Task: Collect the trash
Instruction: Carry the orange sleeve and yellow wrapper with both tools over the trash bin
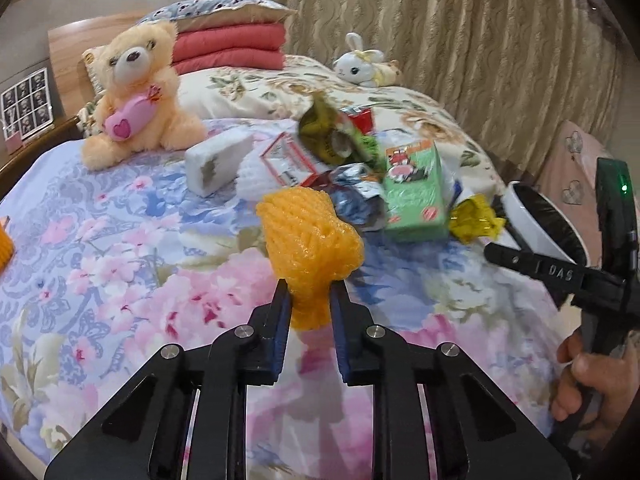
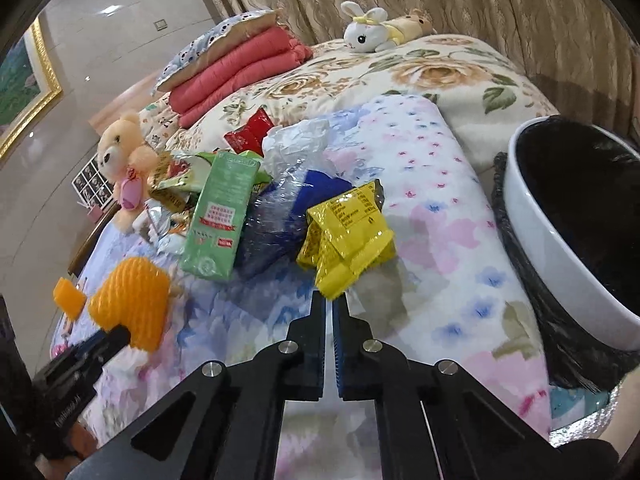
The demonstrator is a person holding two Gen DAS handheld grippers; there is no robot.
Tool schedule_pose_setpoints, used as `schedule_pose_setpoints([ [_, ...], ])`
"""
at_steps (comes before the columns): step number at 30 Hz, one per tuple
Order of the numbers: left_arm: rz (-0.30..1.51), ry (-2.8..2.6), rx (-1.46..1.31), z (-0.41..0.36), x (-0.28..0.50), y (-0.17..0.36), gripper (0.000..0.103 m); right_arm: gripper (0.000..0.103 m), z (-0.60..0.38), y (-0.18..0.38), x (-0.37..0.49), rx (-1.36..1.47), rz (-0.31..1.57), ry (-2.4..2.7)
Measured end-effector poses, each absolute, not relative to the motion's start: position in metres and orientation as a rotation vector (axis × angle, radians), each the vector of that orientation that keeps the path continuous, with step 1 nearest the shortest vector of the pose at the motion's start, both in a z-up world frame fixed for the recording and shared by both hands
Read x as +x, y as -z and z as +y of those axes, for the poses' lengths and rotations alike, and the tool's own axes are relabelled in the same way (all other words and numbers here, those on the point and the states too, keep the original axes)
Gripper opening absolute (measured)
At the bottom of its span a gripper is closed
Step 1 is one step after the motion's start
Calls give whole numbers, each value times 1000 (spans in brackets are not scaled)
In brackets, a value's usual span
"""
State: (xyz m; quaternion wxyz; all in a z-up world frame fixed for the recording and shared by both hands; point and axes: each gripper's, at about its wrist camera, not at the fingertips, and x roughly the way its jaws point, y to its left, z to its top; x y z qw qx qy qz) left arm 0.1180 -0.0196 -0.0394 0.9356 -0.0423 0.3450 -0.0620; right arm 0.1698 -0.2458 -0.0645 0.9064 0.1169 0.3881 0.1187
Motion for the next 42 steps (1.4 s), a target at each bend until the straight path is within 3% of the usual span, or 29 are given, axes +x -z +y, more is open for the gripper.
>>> schedule_pose_setpoints([
  [4, 686, 153, -84, -27, 108, 36, 16, 2, -252, 64, 163, 252, 801, -238],
  [6, 680, 160, -90, -26, 105, 34, 16, 9, -257, 63, 162, 260, 801, -233],
  [7, 678, 160, -91, -26, 104, 34, 16, 16, -263, 62, 162, 296, 804, -231],
  [10, 674, 161, -101, -25, 103, 32, 16, 57, -268, 63, 164, 337, 807, -242],
  [11, 673, 163, -102, -25, 103, 32, 16, 61, -269, 62, 164, 333, 802, -234],
  [18, 648, 198, -100, -31, 96, 25, 16, 61, -274, 65, 187, 393, 804, -218],
  [19, 644, 207, -99, -32, 95, 23, 16, 55, -272, 65, 192, 400, 802, -221],
  [21, 639, 222, -103, -34, 93, 20, 16, 28, -271, 65, 194, 395, 802, -223],
  [22, 637, 232, -107, -36, 92, 19, 16, 20, -270, 65, 195, 385, 806, -227],
  [42, 639, 479, -44, -133, 94, -3, 16, 19, -344, 30, 121, 369, 691, -143],
])
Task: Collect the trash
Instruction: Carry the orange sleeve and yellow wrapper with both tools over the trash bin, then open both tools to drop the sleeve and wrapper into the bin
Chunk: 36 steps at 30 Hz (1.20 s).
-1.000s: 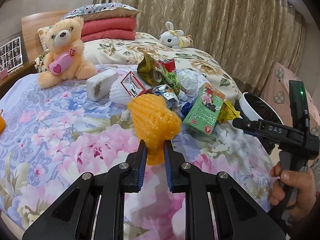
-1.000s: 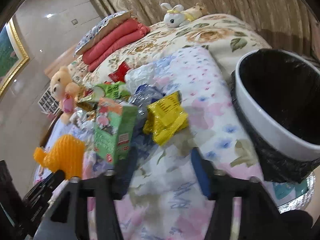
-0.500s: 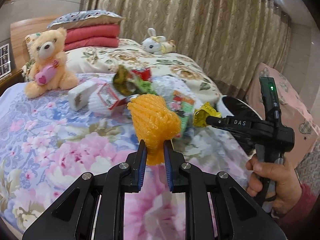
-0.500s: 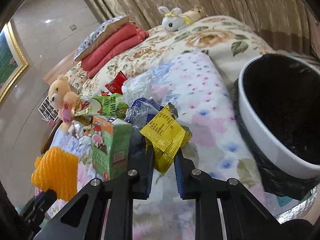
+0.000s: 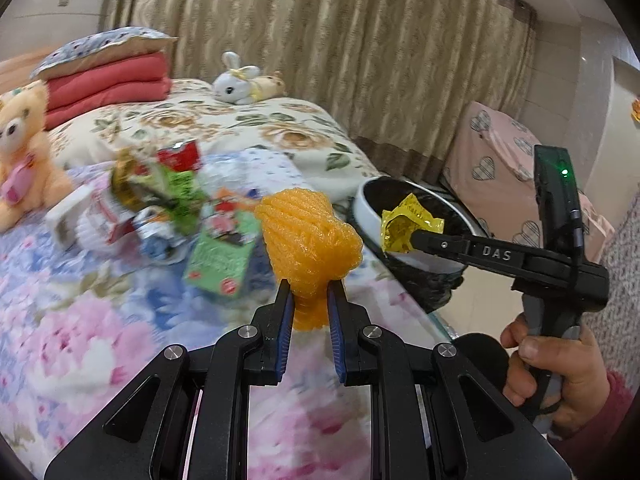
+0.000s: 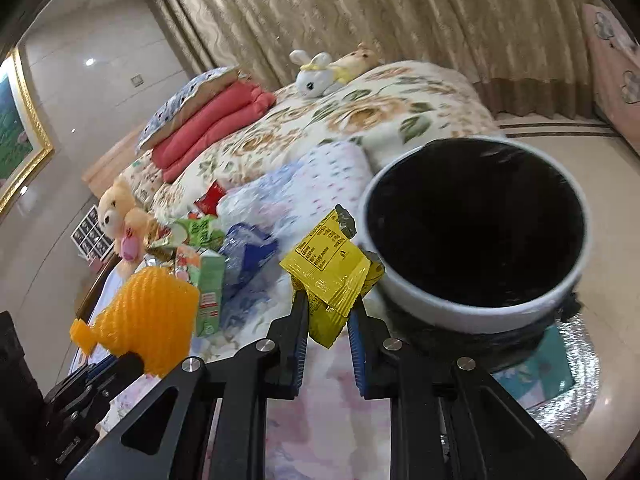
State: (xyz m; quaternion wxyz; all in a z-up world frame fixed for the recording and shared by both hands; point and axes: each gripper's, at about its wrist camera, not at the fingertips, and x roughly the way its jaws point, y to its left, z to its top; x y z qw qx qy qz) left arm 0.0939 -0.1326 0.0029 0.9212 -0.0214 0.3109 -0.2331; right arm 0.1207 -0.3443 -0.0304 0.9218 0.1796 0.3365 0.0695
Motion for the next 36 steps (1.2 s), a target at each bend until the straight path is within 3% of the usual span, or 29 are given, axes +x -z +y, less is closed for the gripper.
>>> schedule_pose_setpoints([
  [36, 733, 677, 20, -280, 189, -1, 20, 20, -466, 31, 148, 426, 724, 36],
])
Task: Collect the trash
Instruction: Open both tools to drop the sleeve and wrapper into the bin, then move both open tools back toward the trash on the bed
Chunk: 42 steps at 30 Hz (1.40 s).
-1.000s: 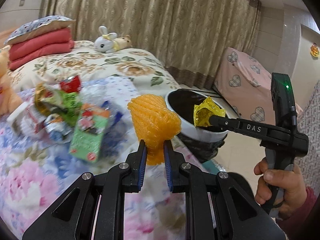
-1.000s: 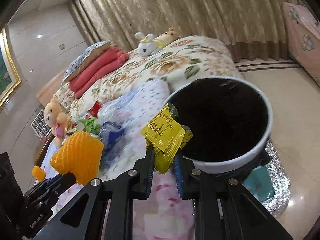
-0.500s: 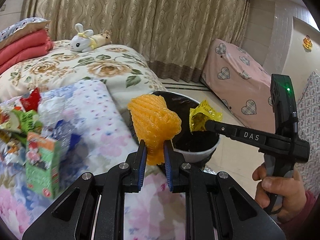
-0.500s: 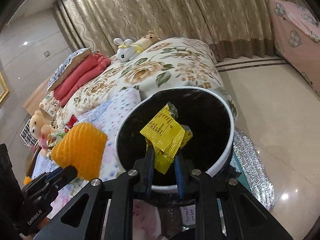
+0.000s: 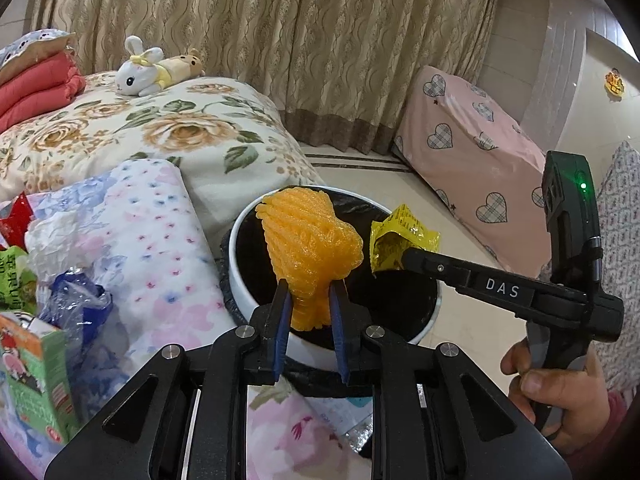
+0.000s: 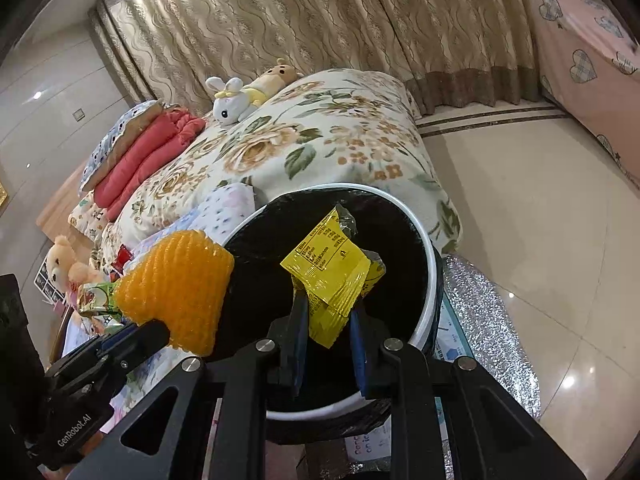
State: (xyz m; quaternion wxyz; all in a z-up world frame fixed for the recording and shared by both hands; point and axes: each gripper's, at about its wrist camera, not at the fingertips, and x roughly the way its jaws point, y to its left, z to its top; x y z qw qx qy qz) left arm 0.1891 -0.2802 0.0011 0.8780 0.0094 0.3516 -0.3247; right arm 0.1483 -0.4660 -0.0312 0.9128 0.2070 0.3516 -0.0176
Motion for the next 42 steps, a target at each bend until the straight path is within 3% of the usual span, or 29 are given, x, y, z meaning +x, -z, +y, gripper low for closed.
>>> schedule_pose_setpoints([
  [3, 734, 669, 19, -281, 190, 1, 27, 23, -469, 32, 151, 429, 732, 38],
  [5, 744, 667, 16, -282, 191, 2, 47, 25, -470, 33, 153, 431, 735, 45],
  [6, 742, 660, 14, -281, 191, 2, 51, 28, -470, 33, 154, 433, 739, 47],
  [8, 738, 656, 9, -278, 190, 2, 54, 53, -472, 34, 154, 444, 744, 49],
  [12, 739, 643, -12, -268, 185, 3, 62, 54, -469, 31, 148, 445, 725, 55],
  [15, 737, 627, -21, -259, 179, 5, 72, 68, -463, 28, 142, 451, 700, 45],
  [20, 738, 610, -51, -247, 177, 6, 74, 74, -452, 22, 133, 443, 660, 47],
  [29, 726, 571, -93, -214, 164, 9, 74, 75, -438, 20, 122, 445, 650, 49],
  [42, 710, 386, -143, -114, 139, 19, 74, 79, -351, 40, 120, 426, 705, -110],
])
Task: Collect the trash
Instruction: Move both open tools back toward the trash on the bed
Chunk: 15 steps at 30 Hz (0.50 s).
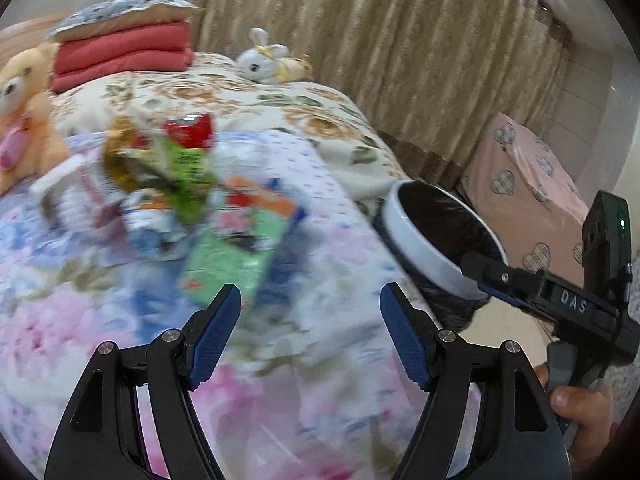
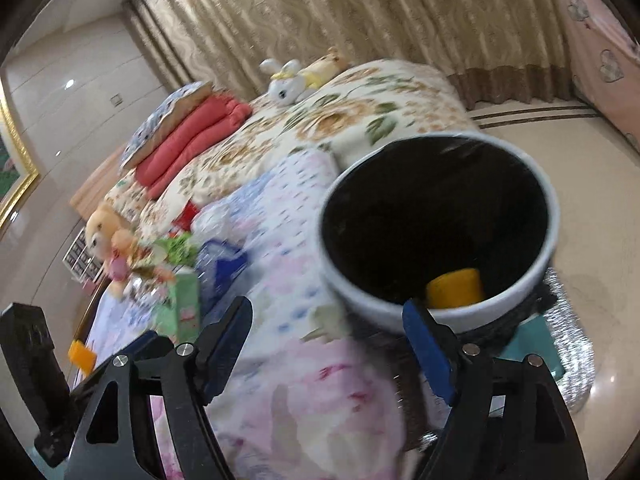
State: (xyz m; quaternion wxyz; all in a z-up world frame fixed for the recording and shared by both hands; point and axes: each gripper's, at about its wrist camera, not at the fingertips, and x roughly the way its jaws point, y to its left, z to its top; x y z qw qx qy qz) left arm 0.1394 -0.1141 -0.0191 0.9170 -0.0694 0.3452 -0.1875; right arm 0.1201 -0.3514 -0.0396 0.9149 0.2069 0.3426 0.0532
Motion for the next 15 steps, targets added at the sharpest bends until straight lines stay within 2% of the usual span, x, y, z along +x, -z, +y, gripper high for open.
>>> schedule_pose_setpoints([
  [15, 735, 200, -203, -18, 141, 38, 74, 79, -276, 51, 134, 406, 763, -249],
])
